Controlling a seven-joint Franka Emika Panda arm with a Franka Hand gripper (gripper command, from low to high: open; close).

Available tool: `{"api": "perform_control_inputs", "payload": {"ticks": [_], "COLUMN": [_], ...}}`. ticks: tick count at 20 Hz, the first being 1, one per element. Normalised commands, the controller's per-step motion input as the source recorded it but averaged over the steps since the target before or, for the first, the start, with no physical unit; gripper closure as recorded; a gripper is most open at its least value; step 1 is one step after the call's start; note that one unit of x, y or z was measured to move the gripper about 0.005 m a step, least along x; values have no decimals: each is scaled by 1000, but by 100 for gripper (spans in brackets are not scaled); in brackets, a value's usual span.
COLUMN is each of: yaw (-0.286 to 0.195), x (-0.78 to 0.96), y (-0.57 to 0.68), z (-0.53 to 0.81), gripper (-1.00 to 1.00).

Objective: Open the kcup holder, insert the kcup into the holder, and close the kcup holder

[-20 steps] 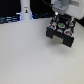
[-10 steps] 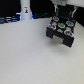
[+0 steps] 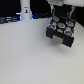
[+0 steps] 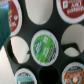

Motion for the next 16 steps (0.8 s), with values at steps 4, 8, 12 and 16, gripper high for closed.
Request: {"api": "perform_control_inputs", "payload": {"ticks": [4,8,12,16], "yaw": [58,57,52,50], "x": [538,569,619,657], "y": [-314,-335,-314,-234], "z": [144,100,64,40], "gripper": [-100,-100,-100,-100]}}
